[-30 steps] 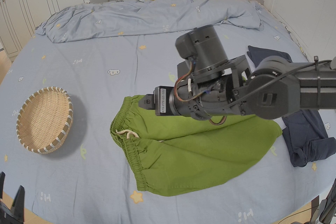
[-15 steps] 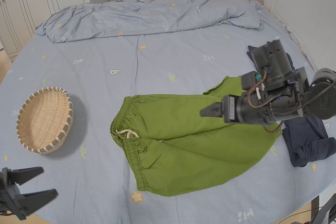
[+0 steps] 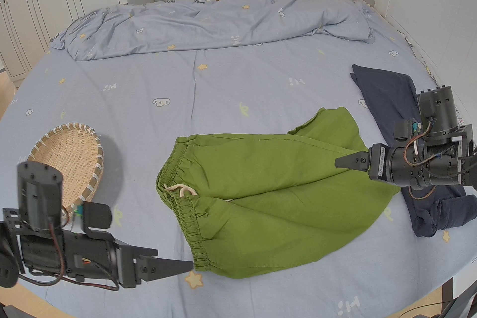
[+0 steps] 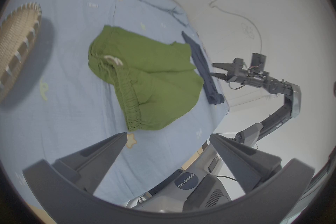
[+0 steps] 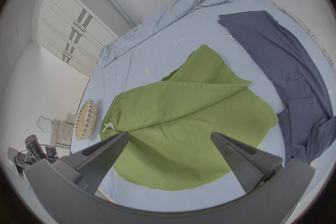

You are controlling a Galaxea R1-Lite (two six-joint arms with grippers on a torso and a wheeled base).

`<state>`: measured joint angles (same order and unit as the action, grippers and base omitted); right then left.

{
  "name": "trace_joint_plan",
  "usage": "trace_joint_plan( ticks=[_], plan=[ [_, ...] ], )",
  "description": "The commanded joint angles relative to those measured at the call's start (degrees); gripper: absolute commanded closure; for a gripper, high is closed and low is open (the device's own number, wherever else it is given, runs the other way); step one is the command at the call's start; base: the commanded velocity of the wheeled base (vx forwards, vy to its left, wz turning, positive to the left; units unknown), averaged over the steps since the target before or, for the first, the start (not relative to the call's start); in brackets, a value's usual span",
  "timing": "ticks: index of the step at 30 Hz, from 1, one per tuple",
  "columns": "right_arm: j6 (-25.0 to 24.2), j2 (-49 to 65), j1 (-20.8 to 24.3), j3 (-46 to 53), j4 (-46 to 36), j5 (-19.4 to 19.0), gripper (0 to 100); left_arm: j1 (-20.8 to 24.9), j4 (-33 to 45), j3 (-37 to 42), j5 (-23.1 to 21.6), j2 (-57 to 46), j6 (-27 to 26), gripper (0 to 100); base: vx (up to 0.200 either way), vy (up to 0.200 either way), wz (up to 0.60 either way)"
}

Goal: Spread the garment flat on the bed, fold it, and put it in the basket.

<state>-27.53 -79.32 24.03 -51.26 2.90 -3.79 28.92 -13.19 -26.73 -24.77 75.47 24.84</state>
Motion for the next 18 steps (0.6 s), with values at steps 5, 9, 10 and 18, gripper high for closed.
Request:
trace_joint_plan(
  ticks=[5,9,10,18],
  plan=[
    [1.2,1.9,-2.0,4.3,2.5,-0.9,0,-1.3,-6.1,-0.3,0.0,14.2,0.8,0,0.000,0.000,0.00],
    [1.2,2.2,-2.1,4.9,2.5,-0.8,0,-4.4,-15.2,0.3,-0.5,18.9,0.6,0,0.000,0.000,0.00],
    [1.2,2.2,-2.1,4.9,2.5,-0.8,0,-5.4,-17.3,0.2,-0.6,20.4,0.1,0,0.000,0.000,0.00],
    [1.2,2.2,-1.9,4.9,2.5,-0.8,0,-8.0,-20.8,-6.8,-0.6,28.9,-0.1,0,0.000,0.000,0.00]
  ],
)
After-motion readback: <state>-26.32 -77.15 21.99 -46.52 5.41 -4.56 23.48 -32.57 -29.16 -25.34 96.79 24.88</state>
